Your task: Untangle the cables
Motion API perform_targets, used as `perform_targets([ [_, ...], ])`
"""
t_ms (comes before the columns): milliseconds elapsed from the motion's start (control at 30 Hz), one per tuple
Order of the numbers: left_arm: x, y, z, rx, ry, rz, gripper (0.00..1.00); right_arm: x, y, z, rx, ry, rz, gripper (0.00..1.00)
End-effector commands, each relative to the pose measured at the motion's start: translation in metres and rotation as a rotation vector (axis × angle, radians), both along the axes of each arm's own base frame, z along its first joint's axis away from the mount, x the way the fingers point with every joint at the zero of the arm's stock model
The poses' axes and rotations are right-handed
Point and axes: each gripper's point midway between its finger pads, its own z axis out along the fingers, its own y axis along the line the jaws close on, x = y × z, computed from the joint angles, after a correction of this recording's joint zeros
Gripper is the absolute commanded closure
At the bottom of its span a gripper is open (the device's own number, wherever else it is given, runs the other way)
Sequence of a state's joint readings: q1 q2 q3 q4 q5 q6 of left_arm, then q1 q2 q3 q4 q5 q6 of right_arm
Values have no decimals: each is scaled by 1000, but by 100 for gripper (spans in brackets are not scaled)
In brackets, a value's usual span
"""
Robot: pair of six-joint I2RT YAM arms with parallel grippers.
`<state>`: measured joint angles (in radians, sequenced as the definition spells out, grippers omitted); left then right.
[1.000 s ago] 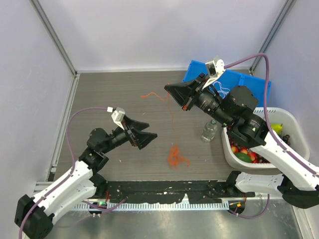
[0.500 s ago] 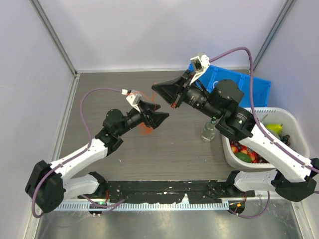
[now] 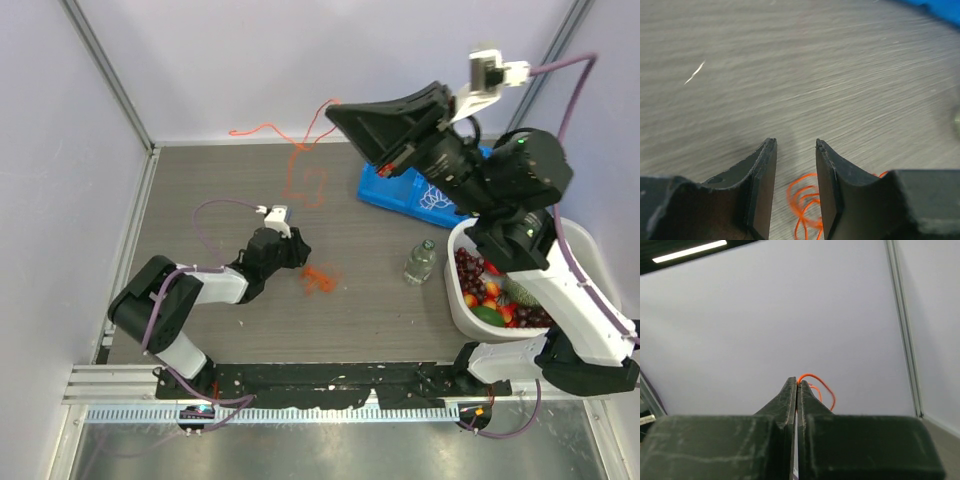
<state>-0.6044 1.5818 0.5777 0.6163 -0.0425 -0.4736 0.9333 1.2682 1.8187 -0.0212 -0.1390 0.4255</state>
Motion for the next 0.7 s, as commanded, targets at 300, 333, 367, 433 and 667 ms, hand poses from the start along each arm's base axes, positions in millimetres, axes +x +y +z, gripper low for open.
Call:
perform_targets([
  [300, -12, 37, 54, -86, 21, 160, 41, 8, -20, -31, 10, 3, -107, 99],
  [333, -18, 39, 66, -103, 11, 154, 39, 12, -19, -43, -20, 10, -127, 99],
  [367, -23, 41, 81, -121, -10, 145, 36, 17, -19, -49, -35, 17, -155, 99],
  [433, -36, 47, 99, -130, -13, 125, 30, 28, -24, -63, -62, 44, -218, 99],
  [667, -73, 76, 156, -118, -93, 120, 13, 47, -38, -84, -107, 93, -347, 99],
])
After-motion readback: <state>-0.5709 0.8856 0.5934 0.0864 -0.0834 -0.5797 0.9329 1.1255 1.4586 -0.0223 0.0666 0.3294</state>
